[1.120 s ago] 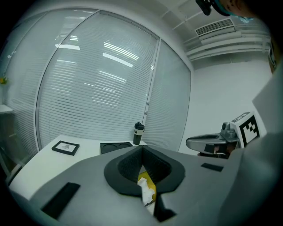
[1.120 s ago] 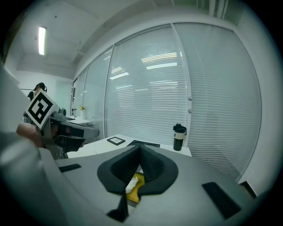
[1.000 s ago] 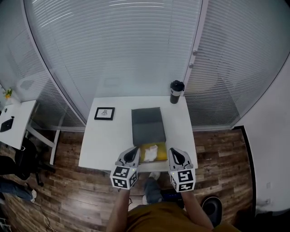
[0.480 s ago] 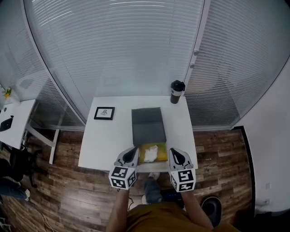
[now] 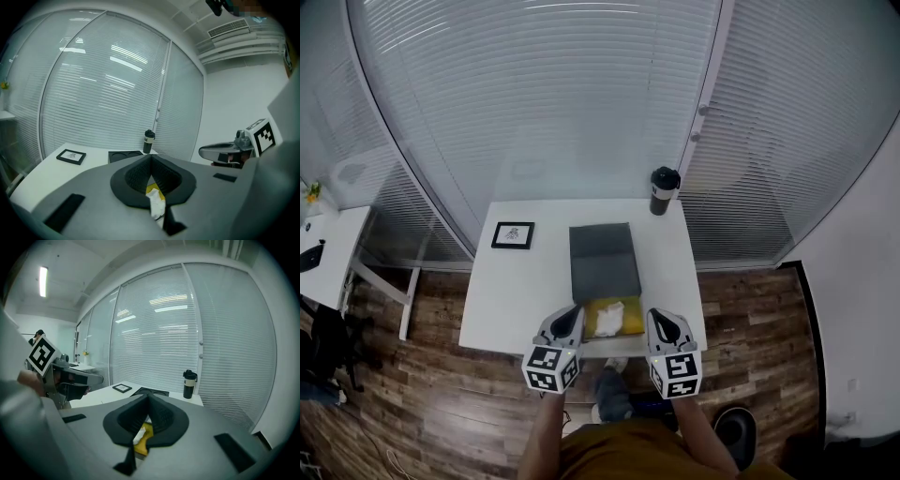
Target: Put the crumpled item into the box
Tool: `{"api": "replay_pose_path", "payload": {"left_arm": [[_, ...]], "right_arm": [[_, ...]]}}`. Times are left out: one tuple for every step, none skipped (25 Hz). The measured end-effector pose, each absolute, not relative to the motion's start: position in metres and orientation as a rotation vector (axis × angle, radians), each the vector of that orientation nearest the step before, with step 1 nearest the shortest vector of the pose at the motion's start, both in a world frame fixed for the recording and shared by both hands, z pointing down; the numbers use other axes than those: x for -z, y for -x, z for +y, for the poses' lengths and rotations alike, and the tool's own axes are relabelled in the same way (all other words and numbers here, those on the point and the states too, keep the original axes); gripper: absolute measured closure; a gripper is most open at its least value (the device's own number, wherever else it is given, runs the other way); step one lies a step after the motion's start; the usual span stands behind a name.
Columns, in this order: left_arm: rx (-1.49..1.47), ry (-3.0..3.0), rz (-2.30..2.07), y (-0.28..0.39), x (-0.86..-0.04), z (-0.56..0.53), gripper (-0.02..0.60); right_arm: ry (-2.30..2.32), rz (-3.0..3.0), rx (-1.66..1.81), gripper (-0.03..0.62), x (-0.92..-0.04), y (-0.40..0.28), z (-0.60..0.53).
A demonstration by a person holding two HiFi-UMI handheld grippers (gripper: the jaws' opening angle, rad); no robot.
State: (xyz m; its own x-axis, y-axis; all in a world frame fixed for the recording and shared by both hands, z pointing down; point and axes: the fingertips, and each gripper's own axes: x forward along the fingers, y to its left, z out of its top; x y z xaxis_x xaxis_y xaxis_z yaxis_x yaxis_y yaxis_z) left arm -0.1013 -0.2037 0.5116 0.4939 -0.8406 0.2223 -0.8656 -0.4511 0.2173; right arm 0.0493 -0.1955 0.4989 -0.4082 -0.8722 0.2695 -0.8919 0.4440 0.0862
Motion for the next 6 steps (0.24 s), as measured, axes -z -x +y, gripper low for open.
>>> {"api": "replay_pose_path", "payload": {"left_arm": [[-0.12,-2.442,-1.44,0.1013,-0.5113,-0.2038,0.558],[-0.12,-2.441,-1.442,0.1015,-0.511,-0.2038,0.558],[-0.12,-2.44,-1.444,0.102,-0.5109,-0.2039,0.557],[-0.119,-2.439,-1.445,0.1025,-0.5109,-0.204,0.557],[-0.118,-2.438,-1.447,0.1031,-0.5109,-0.2042,0.557],[-0.117,-2.438,-1.448,0.1037,-0.511,-0.2044,0.557]], "right_arm": [[-1.52,-2.425,-0.104,0.582,-0.4989,-0.0494,-0.1952],[-1.519,-2.426,-0.105,0.582,-0.4988,-0.0492,-0.195],[-1.518,-2.428,-0.105,0.582,-0.4988,-0.0488,-0.1948],[-1.517,-2.43,-0.105,0.582,-0.4987,-0.0483,-0.1947],[-1.516,-2.431,-0.105,0.582,-0.4987,-0.0478,-0.1946],[-1.515,-2.433,-0.106,0.582,-0.4987,-0.0474,-0.1945]]}}
